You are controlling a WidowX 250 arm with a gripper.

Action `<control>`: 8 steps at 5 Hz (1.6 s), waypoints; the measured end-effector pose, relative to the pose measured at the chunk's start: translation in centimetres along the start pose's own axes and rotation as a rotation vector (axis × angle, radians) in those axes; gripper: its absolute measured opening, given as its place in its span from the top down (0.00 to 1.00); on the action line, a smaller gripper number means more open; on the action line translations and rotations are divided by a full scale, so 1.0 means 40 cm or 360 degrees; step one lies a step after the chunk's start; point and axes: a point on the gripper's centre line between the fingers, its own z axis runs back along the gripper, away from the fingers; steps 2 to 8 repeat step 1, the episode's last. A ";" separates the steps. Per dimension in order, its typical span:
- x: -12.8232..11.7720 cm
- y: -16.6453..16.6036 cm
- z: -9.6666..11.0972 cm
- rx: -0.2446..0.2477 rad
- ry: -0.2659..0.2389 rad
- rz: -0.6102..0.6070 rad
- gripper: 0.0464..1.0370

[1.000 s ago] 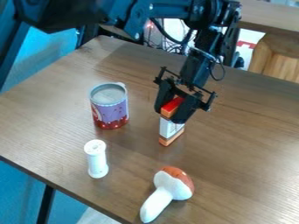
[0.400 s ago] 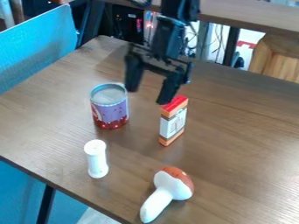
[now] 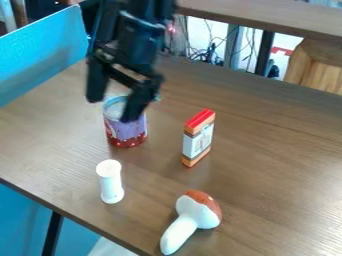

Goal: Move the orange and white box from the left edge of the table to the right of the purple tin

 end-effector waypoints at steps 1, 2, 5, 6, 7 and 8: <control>-0.020 0.073 -0.016 -0.0116 -0.0128 0.0019 0.04; -0.020 0.073 -0.016 -0.0116 -0.0128 0.0019 0.04; -0.020 0.073 -0.016 -0.0116 -0.0128 0.0019 0.04; -0.020 0.073 -0.016 -0.0116 -0.0128 0.0019 0.04; -0.020 0.073 -0.016 -0.0116 -0.0128 0.0019 0.04; -0.020 0.073 -0.016 -0.0116 -0.0128 0.0019 0.04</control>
